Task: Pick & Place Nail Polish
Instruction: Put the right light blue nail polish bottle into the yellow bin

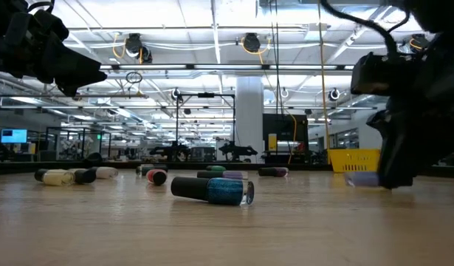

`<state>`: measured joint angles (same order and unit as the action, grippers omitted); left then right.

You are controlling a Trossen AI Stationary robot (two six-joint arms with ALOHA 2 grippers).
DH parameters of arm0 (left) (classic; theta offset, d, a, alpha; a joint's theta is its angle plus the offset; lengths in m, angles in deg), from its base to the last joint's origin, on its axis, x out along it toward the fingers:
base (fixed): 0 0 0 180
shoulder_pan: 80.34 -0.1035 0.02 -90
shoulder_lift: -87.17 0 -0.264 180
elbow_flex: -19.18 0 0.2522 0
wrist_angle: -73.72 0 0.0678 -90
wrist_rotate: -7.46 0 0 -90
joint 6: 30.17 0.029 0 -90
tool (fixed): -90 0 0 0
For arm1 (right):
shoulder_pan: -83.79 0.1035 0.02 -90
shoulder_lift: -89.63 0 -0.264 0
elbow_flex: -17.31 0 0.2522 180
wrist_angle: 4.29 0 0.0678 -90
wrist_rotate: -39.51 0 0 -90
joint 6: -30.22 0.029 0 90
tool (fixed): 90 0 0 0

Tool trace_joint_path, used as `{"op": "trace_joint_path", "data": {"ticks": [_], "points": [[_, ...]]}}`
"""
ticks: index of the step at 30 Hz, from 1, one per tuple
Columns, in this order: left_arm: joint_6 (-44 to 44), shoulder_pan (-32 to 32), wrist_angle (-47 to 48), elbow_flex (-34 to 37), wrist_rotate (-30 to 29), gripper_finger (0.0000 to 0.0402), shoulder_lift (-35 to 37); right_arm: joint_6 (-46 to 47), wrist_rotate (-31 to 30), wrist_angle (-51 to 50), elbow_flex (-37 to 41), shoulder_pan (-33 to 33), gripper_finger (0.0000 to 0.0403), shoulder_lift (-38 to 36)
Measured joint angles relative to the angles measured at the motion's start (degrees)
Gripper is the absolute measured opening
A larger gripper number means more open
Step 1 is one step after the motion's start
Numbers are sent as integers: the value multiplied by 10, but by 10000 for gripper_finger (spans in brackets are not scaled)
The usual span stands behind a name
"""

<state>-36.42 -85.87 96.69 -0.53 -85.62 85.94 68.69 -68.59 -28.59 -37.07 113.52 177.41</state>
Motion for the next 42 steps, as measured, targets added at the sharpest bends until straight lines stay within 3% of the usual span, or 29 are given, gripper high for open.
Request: {"op": "trace_joint_path", "data": {"ticks": [8,20,27,33,42], "points": [[0,0,0,0,0,177,0,-72,-43,69,-2,-1,55,-65],[0,0,0,0,0,177,0,-206,-50,246,-3,-2,55,-70],[0,0,0,0,0,177,0,-267,39,410,11,2,55,-70],[0,0,0,0,0,177,0,-281,164,573,44,17,55,-70],[0,0,0,0,0,177,0,-293,432,817,70,62,56,-70]]}}
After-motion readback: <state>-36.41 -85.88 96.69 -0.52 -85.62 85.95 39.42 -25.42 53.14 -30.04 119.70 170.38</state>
